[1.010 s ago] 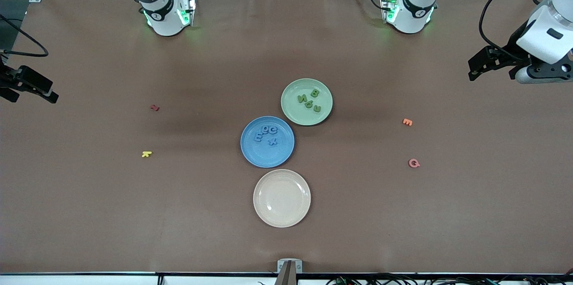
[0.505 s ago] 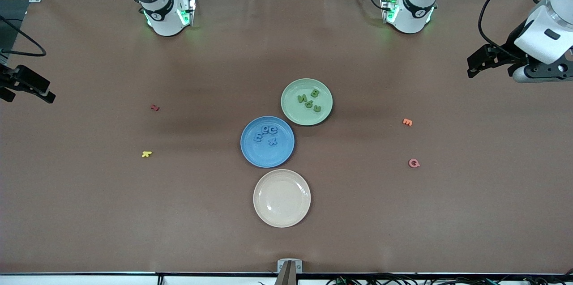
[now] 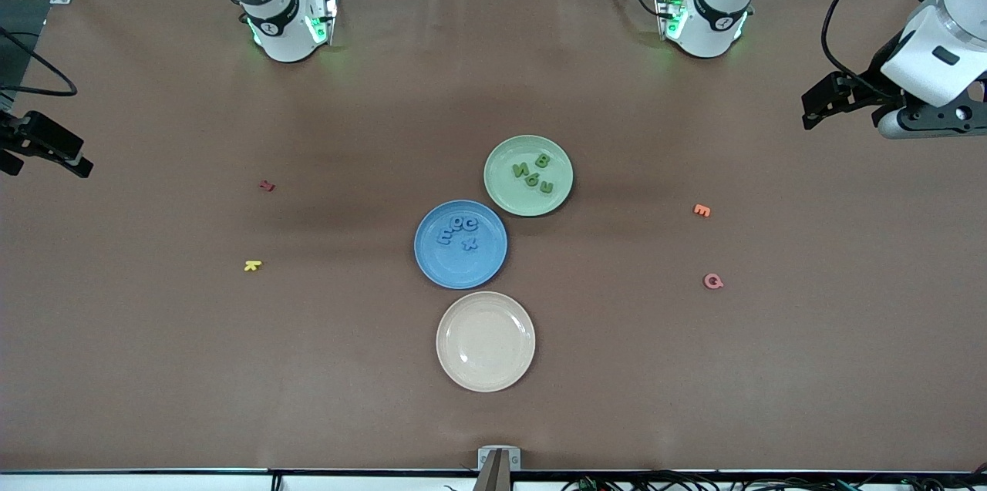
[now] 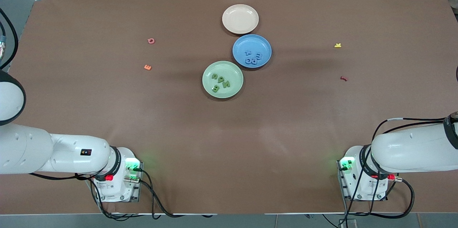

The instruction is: Sort letters by color into matching plates

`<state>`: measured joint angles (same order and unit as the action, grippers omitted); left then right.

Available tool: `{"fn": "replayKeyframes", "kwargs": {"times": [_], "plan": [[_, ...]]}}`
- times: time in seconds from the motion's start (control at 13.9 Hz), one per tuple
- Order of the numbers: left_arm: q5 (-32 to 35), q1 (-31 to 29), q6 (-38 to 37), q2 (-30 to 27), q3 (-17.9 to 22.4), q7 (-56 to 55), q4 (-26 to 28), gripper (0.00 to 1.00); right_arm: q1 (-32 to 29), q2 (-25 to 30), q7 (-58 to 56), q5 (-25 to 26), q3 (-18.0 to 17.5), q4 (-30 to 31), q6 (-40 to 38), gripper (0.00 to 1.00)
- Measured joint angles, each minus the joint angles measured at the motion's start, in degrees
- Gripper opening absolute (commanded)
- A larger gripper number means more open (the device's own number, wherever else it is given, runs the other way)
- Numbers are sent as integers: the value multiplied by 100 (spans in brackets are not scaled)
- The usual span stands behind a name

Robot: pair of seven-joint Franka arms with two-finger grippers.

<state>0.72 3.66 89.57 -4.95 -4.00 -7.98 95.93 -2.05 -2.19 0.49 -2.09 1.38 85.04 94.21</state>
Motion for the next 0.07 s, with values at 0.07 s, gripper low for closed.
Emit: {"fn": "replayKeyframes", "kwargs": {"times": [0.07], "plan": [[0, -5, 0, -7, 1, 0, -6, 100, -2, 0, 0, 2, 1, -1, 0, 100]]}}
